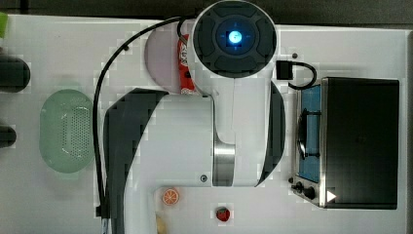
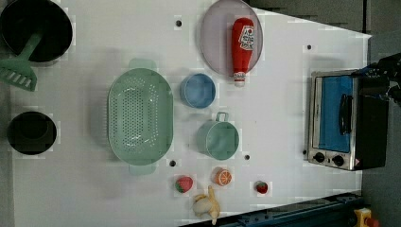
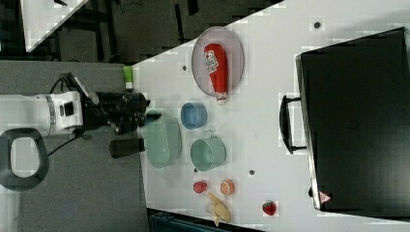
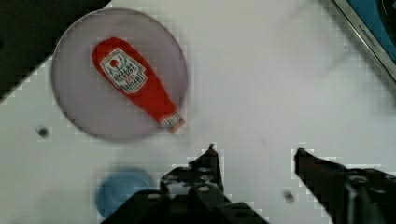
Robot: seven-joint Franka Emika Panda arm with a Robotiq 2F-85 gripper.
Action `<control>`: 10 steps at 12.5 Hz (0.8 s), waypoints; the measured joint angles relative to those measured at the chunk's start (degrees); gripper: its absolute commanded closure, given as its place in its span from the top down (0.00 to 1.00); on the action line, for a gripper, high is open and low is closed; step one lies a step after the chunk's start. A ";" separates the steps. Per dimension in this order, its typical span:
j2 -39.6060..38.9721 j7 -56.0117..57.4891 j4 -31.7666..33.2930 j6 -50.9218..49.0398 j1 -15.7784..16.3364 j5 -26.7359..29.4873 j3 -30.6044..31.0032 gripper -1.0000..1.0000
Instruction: Pick ketchup from plate and place it on table.
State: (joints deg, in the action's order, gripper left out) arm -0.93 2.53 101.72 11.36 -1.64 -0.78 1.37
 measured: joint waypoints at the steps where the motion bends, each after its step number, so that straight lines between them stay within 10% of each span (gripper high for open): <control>1: 2.16 -0.62 1.62 -5.71 -2.30 0.86 2.15 0.79; 3: 8.75 -0.82 5.37 -10.39 -4.23 1.33 3.47 1.00; 10: 9.78 -0.44 1.79 -5.68 -5.03 2.34 4.07 1.00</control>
State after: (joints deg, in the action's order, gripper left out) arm 8.85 2.09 103.51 5.68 -6.67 1.56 5.44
